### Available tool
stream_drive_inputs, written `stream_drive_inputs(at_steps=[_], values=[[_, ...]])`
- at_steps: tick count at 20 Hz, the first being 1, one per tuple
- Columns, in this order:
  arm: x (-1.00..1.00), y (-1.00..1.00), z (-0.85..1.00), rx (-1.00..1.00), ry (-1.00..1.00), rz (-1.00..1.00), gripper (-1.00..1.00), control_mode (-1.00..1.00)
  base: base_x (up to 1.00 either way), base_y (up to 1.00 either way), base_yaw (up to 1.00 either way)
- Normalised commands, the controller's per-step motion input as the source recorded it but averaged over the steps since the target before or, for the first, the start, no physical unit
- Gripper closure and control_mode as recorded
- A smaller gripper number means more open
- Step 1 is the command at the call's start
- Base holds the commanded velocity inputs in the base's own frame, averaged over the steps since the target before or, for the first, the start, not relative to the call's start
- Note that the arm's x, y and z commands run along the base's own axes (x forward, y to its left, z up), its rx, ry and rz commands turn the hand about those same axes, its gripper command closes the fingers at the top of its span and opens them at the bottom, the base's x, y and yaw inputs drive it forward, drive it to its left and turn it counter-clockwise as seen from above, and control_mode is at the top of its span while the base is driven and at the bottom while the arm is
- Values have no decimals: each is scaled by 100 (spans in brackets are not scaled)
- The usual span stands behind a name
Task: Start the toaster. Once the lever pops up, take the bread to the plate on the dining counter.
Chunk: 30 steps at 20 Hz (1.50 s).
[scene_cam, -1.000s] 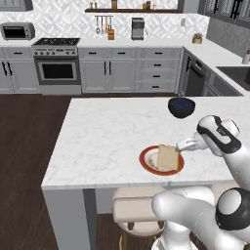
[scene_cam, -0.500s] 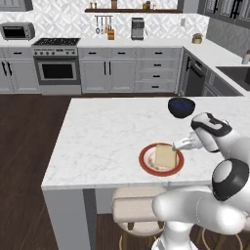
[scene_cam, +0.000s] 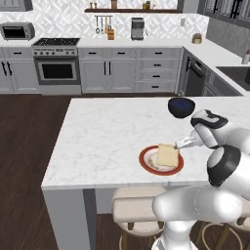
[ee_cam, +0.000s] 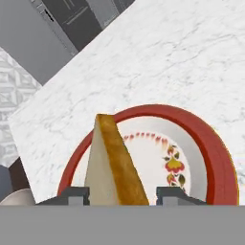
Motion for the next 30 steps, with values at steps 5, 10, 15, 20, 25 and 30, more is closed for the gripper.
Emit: stream_drive_inputs(at_steps=[5,10,15,20,25,30], values=[[1,-8,2,-20,-10,-10,-100,-100,0,0,0],[1,0,38,-20,-15,-9,-100,-100,0,0,0],[-48,0,94,-20,-13,-11,-100,-100,0,0,0],[-100,15,73,-11,0,-13,-100,-100,0,0,0],[-100,35,47,-11,6,-15,-100,-100,0,0,0],[-92,22,45,-7,13,-16,-100,-100,0,0,0]])
